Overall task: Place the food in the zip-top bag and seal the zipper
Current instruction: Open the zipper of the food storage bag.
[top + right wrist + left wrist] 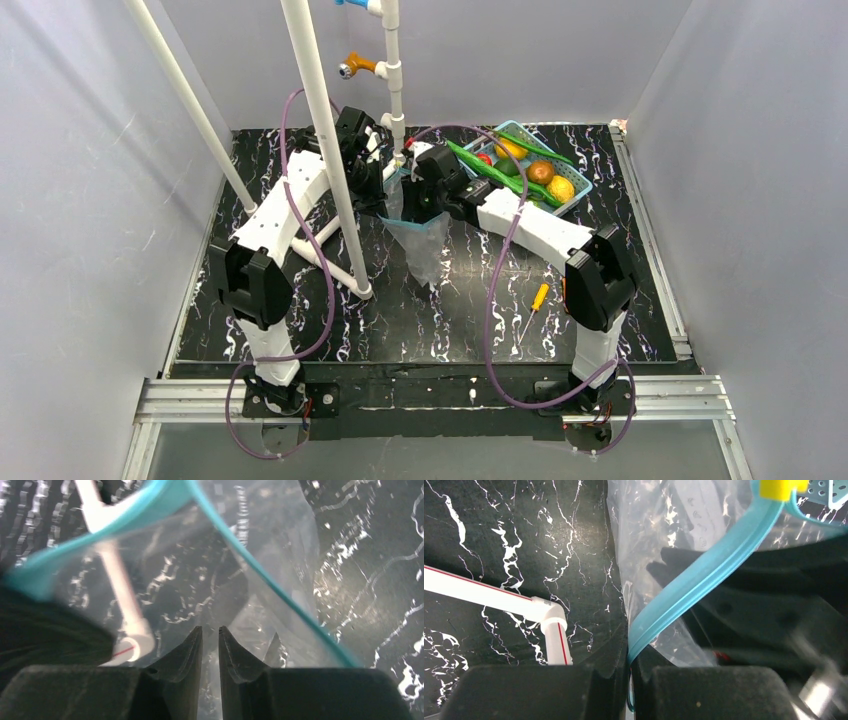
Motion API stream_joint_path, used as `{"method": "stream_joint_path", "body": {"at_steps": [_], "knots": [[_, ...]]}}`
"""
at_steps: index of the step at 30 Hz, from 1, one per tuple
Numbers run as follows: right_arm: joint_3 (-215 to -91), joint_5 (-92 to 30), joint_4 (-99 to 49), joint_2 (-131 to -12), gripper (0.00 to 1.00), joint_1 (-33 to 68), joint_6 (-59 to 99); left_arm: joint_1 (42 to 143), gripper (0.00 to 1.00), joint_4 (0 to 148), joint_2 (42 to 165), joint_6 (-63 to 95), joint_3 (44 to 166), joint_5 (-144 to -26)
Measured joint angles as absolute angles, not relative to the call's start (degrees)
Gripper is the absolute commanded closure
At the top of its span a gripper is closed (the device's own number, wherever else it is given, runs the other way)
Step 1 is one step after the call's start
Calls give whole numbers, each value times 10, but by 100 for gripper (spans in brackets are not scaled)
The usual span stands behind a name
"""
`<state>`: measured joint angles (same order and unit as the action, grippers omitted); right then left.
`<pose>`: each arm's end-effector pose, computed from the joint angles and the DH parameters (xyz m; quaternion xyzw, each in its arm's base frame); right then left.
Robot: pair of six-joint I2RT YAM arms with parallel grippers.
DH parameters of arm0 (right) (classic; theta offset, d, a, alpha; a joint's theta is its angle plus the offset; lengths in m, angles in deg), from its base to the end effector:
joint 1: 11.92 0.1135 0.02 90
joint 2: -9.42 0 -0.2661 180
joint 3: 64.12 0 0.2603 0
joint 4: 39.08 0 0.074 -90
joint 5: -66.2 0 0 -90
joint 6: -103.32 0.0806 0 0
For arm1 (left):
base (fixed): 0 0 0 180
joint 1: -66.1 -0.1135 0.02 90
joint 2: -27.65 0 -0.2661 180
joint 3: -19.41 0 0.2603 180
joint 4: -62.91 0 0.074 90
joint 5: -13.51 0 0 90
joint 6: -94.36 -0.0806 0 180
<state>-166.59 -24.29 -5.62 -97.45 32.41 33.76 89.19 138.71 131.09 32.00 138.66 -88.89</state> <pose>0.3420 0.3351 0.2533 -0.1878 0.8784 0.2386 0.3691 0.3692 -0.1762 0.3110 -0.0102 0.9606 -0.2045 0.1879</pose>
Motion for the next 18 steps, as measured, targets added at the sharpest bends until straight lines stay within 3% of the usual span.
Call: {"method": "stream_joint_path", "body": {"at_steps": [14,18], "knots": [[-1722,-378,-42,-949,47,322,371,891,100,1369,1309,316,1372,-882],[-1725,-405,-36,-944,36,320,349,891,100,1381,1308,309,1372,-882]]}}
